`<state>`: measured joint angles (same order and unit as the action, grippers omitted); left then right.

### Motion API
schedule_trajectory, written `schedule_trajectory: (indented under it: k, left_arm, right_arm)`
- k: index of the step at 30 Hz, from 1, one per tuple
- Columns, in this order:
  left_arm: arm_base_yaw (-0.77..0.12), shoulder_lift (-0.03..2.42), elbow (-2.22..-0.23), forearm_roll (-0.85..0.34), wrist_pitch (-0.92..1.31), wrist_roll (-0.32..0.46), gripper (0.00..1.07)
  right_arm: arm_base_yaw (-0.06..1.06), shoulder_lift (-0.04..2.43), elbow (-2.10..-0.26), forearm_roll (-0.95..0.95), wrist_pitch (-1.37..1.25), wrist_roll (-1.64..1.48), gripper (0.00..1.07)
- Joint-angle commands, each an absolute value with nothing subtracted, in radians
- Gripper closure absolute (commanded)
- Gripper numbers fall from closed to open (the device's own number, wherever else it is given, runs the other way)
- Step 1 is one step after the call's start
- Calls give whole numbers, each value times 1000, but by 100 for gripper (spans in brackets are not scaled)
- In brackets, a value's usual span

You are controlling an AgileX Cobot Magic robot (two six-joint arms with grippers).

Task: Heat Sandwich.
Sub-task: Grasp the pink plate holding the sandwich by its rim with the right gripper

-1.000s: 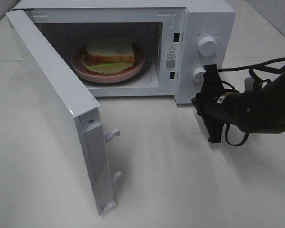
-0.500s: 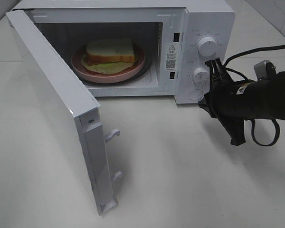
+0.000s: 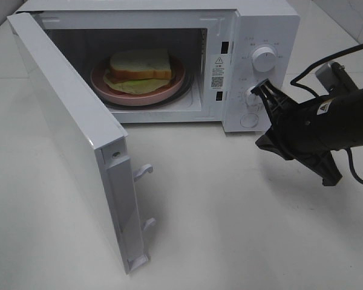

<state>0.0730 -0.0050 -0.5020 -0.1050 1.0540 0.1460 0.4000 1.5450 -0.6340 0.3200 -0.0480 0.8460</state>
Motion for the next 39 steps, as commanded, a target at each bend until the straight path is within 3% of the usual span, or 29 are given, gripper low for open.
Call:
schedule_trajectory:
  k: [1,15,21,39]
  left_arm:
    - [78,-26,-502,-108,1043,139,11]
    - [78,-26,-502,-108,1043,139,11]
    - [78,-26,-502,-108,1043,139,11]
    - [78,-26,-502,-108,1043,139,11]
  right_arm:
    - [400,1533,-634,313,8,784,102]
    - [400,1531,-777,294,394,395,100]
    - [398,1531,-845,293,582,49,98]
    - [398,1531,-917,188,745,-867,95]
